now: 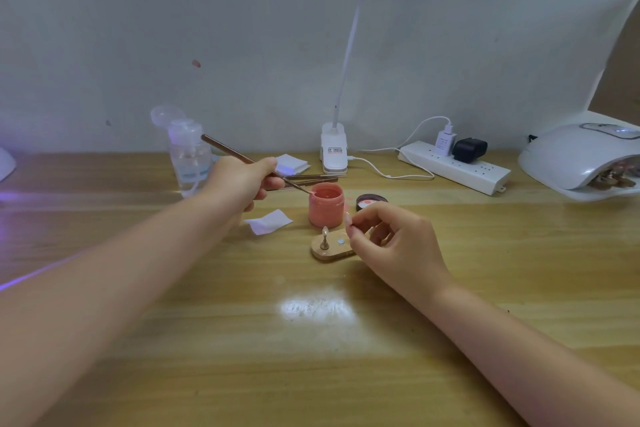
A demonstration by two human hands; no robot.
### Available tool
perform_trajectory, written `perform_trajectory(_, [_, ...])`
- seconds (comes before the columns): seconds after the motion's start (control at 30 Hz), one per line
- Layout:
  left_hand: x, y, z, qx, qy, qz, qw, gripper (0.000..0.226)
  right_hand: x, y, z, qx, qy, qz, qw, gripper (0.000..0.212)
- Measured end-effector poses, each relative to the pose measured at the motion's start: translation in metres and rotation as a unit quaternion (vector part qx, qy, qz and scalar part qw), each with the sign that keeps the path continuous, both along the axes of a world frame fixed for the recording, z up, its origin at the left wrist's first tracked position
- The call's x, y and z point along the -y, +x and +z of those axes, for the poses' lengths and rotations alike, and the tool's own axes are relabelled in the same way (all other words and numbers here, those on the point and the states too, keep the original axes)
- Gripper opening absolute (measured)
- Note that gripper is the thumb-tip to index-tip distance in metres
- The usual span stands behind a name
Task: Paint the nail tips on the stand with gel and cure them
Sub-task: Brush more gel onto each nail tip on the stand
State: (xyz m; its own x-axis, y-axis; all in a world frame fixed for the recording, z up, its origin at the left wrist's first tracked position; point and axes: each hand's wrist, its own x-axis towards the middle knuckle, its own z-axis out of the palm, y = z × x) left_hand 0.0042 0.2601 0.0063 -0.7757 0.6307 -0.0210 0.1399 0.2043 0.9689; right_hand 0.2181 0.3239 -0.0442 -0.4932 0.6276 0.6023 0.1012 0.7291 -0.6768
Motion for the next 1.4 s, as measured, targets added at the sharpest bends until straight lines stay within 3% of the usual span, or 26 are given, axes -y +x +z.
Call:
perform_trajectory(0.17, [-0.002,0.001,0.003,0.032,0.053,0.002,0.998,0.021,0.000,0.000,0.000,0.001,0.007,-0.004,1.000,0.009])
perform_trajectory(0.43, [-0.004,0.002,-0.009,0.084,0.022,-0.006,0.996,0.023,0.000,0.000,0.000,0.000,0.007,-0.004,1.000,0.009])
perform_trajectory(0.67, [-0.005,0.002,-0.007,0.120,0.070,0.014,0.990,0.021,-0.001,0.000,0.000,0.002,0.010,-0.002,1.000,0.008])
perform_trajectory(0.93, [-0.003,-0.001,-0.018,0.168,0.062,0.000,0.984,0.022,-0.003,-0.001,-0.001,-0.006,-0.005,-0.011,1.000,0.010])
perform_trajectory(1.1, [0.009,-0.005,-0.017,0.175,0.149,0.023,0.973,0.020,-0.002,0.000,-0.001,-0.004,-0.003,-0.008,1.000,0.008])
perform_trajectory(1.27, [0.032,0.019,-0.009,0.110,0.254,-0.070,0.958,0.005,-0.003,-0.001,-0.001,-0.007,-0.007,-0.009,1.000,0.009])
perform_trajectory(1.4, [0.053,0.045,-0.017,0.016,0.273,-0.155,0.949,0.013,-0.003,-0.001,-0.001,-0.011,-0.012,-0.009,1.000,0.010])
